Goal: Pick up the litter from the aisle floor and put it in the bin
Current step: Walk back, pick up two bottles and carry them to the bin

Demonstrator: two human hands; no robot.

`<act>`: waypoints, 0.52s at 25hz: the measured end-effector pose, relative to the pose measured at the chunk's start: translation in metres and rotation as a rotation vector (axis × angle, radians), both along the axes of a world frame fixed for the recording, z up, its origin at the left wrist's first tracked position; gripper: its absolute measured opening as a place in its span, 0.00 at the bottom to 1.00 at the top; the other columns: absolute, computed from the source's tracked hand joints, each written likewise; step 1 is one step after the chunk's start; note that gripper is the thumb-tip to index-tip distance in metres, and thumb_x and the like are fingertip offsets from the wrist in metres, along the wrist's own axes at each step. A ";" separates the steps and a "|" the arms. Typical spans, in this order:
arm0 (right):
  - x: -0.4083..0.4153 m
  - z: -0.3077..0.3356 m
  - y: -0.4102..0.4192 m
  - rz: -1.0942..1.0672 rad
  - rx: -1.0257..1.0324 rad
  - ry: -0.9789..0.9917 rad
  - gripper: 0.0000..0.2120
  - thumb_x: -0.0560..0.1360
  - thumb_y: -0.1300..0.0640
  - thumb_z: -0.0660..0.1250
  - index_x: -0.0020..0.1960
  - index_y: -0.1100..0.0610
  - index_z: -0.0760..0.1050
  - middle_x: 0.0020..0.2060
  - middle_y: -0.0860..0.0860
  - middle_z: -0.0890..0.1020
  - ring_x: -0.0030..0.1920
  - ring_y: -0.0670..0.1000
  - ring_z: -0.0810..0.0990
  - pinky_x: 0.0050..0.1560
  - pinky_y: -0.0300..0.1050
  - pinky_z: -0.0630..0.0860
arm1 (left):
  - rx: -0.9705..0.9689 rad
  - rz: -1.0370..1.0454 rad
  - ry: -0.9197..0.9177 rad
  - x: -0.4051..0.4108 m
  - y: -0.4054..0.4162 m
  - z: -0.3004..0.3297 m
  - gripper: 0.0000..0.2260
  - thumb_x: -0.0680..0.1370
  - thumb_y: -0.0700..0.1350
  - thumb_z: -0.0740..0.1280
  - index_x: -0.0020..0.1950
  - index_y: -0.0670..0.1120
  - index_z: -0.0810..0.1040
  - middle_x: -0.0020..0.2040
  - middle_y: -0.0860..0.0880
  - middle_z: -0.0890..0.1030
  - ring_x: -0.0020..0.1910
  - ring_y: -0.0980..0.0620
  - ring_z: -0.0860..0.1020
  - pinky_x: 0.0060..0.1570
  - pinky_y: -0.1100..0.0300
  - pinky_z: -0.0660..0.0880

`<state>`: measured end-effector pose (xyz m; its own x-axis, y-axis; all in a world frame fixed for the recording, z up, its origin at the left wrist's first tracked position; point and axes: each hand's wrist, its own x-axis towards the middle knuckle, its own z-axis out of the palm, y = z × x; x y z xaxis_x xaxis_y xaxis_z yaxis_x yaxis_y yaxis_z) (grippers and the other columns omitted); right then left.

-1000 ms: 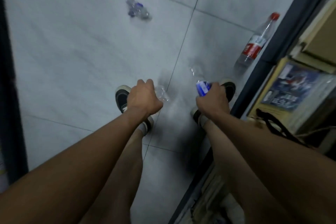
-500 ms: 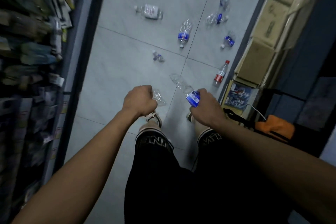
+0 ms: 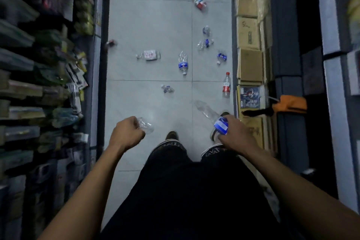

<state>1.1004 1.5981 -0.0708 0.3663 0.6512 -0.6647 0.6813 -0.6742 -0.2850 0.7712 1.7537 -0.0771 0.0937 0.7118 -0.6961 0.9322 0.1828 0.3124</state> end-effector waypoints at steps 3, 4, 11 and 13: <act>-0.034 0.017 -0.053 -0.179 -0.014 -0.005 0.27 0.69 0.46 0.72 0.66 0.49 0.70 0.57 0.52 0.79 0.53 0.57 0.80 0.51 0.51 0.78 | 0.025 -0.229 0.031 -0.008 0.013 0.017 0.06 0.65 0.45 0.67 0.40 0.50 0.74 0.36 0.50 0.82 0.36 0.46 0.82 0.37 0.52 0.81; -0.047 0.024 -0.073 -0.254 -0.014 0.001 0.26 0.69 0.46 0.71 0.65 0.48 0.70 0.56 0.52 0.79 0.53 0.57 0.80 0.52 0.52 0.78 | 0.044 -0.317 0.031 -0.005 0.017 0.022 0.05 0.65 0.46 0.66 0.40 0.50 0.74 0.36 0.50 0.82 0.36 0.46 0.81 0.38 0.52 0.81; -0.132 0.044 -0.199 -0.707 0.036 0.012 0.26 0.70 0.49 0.72 0.66 0.49 0.68 0.56 0.53 0.78 0.52 0.57 0.79 0.51 0.51 0.78 | 0.114 -0.768 -0.031 0.056 0.001 0.047 0.05 0.67 0.42 0.66 0.39 0.48 0.71 0.37 0.49 0.79 0.37 0.44 0.77 0.34 0.56 0.73; -0.160 0.047 -0.234 -0.830 0.065 -0.009 0.27 0.71 0.49 0.72 0.67 0.49 0.67 0.58 0.53 0.78 0.54 0.57 0.78 0.51 0.50 0.77 | 0.107 -0.887 -0.074 0.079 -0.027 0.053 0.04 0.68 0.42 0.67 0.39 0.47 0.72 0.38 0.50 0.78 0.38 0.44 0.78 0.37 0.56 0.73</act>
<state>0.9404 1.3643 -0.0241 0.7499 0.2038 -0.6293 -0.0278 -0.9408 -0.3378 0.8498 1.7266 -0.0242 0.6819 0.4172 -0.6008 0.6939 -0.6286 0.3511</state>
